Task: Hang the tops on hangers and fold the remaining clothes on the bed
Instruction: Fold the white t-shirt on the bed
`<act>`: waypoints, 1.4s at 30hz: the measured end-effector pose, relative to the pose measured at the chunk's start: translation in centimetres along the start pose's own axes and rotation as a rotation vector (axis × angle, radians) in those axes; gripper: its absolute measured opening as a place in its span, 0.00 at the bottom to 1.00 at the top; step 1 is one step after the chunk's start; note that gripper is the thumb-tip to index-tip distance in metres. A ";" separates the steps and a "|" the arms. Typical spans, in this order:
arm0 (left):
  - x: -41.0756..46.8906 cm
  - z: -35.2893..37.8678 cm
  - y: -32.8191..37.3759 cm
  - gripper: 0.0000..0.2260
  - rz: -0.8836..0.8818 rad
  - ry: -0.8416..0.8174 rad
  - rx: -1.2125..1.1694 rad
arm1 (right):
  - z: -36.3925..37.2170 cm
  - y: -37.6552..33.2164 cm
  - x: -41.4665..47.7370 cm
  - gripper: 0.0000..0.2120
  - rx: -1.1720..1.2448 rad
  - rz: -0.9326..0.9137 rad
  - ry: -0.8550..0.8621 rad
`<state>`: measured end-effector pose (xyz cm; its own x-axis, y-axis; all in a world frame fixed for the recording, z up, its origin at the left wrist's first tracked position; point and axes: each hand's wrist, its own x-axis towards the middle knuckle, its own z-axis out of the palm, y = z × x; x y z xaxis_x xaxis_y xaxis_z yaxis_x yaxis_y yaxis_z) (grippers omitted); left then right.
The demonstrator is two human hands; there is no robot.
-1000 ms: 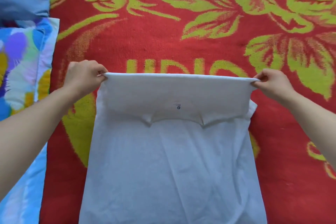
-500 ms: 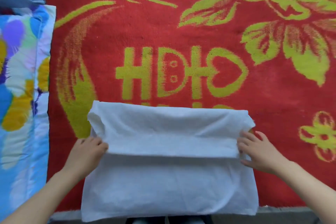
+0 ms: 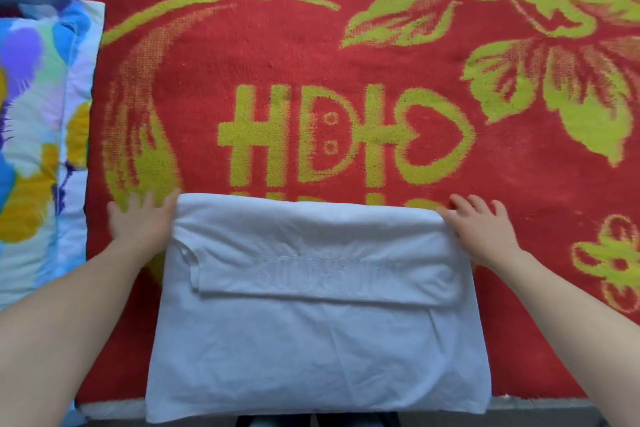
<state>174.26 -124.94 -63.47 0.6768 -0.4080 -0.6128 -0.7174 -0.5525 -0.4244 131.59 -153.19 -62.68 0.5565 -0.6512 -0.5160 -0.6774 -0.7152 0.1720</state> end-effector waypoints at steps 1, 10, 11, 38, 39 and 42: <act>0.0 0.9 -1.7 0.21 -0.101 -0.024 0.018 | 0.3 0.8 -0.6 0.13 0.017 0.108 0.034; -0.1 -1.8 2.0 0.25 0.281 0.362 -0.385 | -1.7 -1.6 1.5 0.24 0.205 -0.009 -0.131; 0.0 -2.1 2.9 0.26 0.331 0.293 -0.310 | -1.9 -1.8 1.8 0.23 0.153 -0.008 -0.181; -8.6 1.9 -6.4 0.04 0.838 0.624 -0.265 | -0.6 1.5 -11.8 0.07 0.198 -0.474 0.364; -9.4 3.9 -5.9 0.06 0.835 0.553 -0.204 | 1.7 1.0 -13.1 0.12 0.121 -0.461 0.271; -11.0 9.4 -4.0 0.21 0.772 0.240 -0.059 | 7.0 -0.9 -15.1 0.22 -0.036 -0.340 -0.057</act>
<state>168.19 -111.37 -61.33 0.0162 -0.8311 -0.5559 -0.9913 -0.0860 0.0998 120.44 -140.94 -60.97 0.7190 -0.3600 -0.5945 -0.4404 -0.8977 0.0110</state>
